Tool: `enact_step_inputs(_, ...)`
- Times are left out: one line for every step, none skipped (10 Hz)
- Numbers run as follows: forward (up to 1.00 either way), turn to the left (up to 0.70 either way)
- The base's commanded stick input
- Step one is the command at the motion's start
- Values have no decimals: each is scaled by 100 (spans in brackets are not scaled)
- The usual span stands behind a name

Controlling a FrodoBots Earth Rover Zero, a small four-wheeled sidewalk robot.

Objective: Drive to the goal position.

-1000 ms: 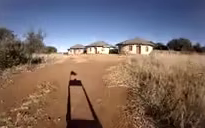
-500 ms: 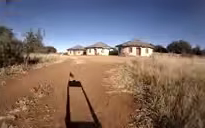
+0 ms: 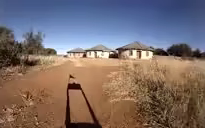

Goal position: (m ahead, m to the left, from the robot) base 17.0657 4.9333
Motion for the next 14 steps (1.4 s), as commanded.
enact_step_inputs(50, 0)
enact_step_inputs(50, 0)
enact_step_inputs(50, 0)
enact_step_inputs(50, 0)
enact_step_inputs(50, 0)
enact_step_inputs(50, 0)
enact_step_inputs(50, 0)
enact_step_inputs(50, 0)
enact_step_inputs(50, 0)
enact_step_inputs(50, 0)
enact_step_inputs(50, 0)
enact_step_inputs(50, 0)
enact_step_inputs(50, 0)
enact_step_inputs(50, 0)
